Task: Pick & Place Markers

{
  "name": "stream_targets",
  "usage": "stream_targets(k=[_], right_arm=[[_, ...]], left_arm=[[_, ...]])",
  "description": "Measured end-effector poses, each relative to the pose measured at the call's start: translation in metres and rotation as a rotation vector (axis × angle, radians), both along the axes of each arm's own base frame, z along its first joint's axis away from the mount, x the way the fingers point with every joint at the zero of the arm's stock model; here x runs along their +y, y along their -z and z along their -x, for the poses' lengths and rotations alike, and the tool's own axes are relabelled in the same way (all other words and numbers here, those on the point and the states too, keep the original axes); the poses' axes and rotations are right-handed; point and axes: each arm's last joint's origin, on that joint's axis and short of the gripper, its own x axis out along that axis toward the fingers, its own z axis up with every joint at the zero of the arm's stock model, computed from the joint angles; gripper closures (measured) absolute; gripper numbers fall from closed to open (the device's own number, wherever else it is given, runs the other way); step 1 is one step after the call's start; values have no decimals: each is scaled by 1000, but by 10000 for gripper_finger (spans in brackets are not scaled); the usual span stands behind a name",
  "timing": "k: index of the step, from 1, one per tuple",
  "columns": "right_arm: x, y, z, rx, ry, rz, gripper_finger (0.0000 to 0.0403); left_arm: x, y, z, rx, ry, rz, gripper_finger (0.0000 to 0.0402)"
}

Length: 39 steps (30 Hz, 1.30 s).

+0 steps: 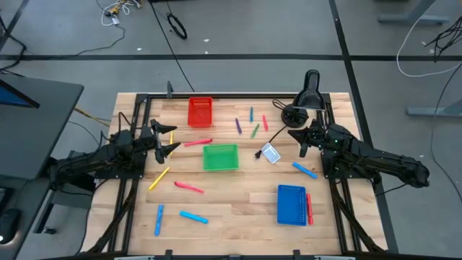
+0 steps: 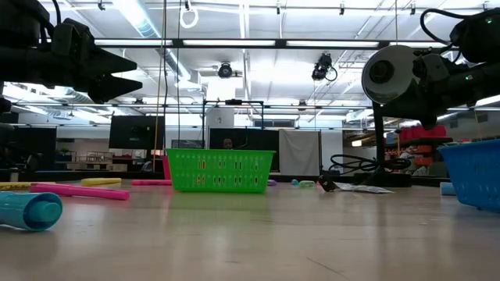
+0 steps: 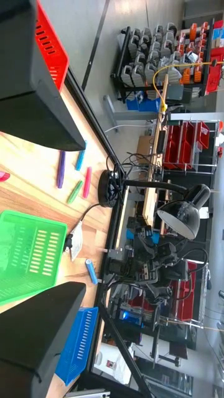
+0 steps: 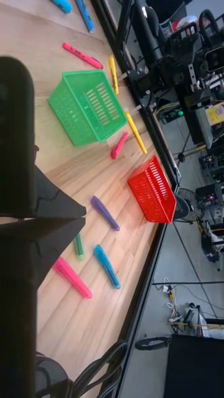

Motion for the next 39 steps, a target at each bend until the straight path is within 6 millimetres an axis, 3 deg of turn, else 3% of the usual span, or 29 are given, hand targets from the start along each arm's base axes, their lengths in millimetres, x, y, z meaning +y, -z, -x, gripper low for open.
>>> stream_targets(k=[25,39], right_arm=[[0,0,0,0,0,0,403],[0,0,0,-1,0,1,403]], left_arm=[[0,-3,1,-22,-14,-1,35],[-3,-78,15,20,-50,-12,35]])
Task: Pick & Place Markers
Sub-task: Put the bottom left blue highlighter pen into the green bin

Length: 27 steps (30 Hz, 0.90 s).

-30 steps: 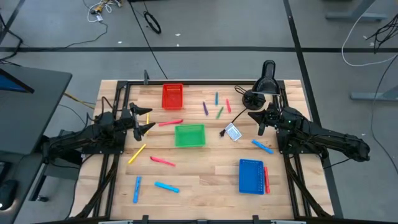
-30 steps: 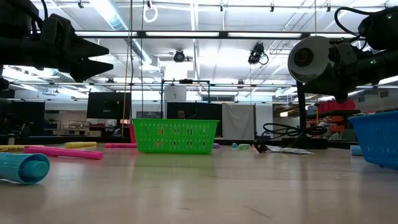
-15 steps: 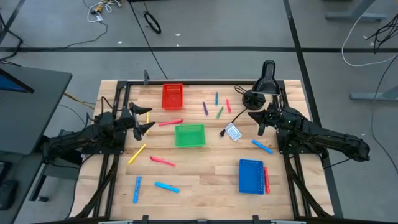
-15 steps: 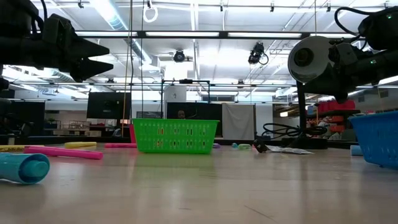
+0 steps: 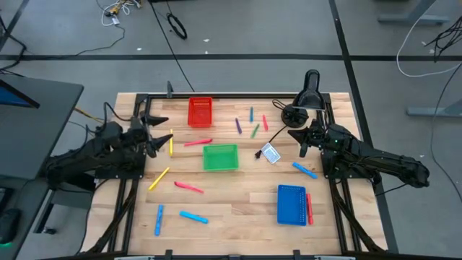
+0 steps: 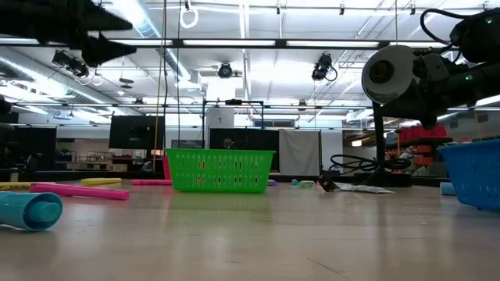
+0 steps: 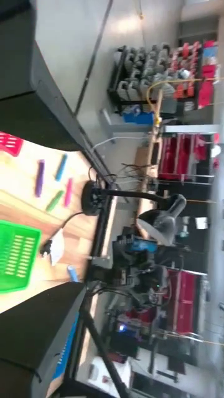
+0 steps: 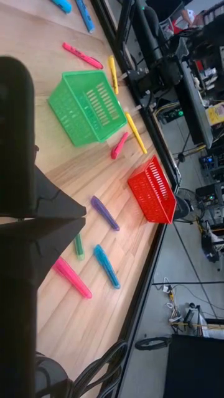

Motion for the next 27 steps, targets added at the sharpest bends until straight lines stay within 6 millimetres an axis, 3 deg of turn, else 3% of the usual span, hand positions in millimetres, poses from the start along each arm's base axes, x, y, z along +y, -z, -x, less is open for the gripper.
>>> stream_targets(k=[9,27], right_arm=[[0,0,0,1,0,-1,403],[0,0,0,1,0,-1,403]], left_arm=[[0,-55,-1,80,3,58,35],[-14,-122,-27,199,193,96,35]])
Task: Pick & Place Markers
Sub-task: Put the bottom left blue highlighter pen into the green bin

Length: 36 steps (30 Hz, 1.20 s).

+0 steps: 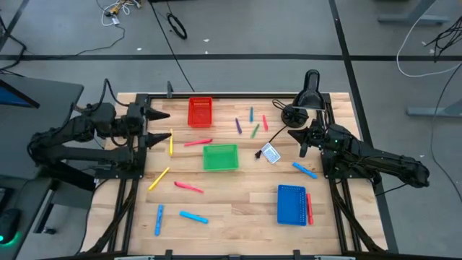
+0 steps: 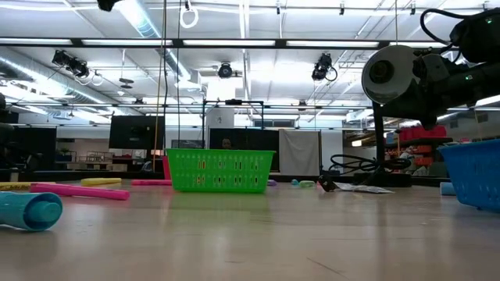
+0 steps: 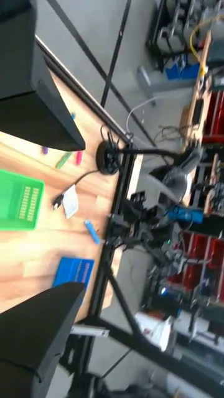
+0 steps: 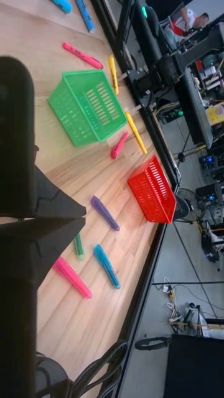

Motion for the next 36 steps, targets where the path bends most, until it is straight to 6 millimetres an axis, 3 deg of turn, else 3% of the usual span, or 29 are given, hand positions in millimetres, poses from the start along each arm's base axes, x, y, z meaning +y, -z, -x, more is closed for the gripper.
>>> stream_targets(k=[16,36], right_arm=[[0,0,0,0,0,0,403],[0,0,0,0,0,0,403]], left_arm=[[-39,-29,-33,0,323,-123,35],[-92,-43,-84,63,505,-131,35]])
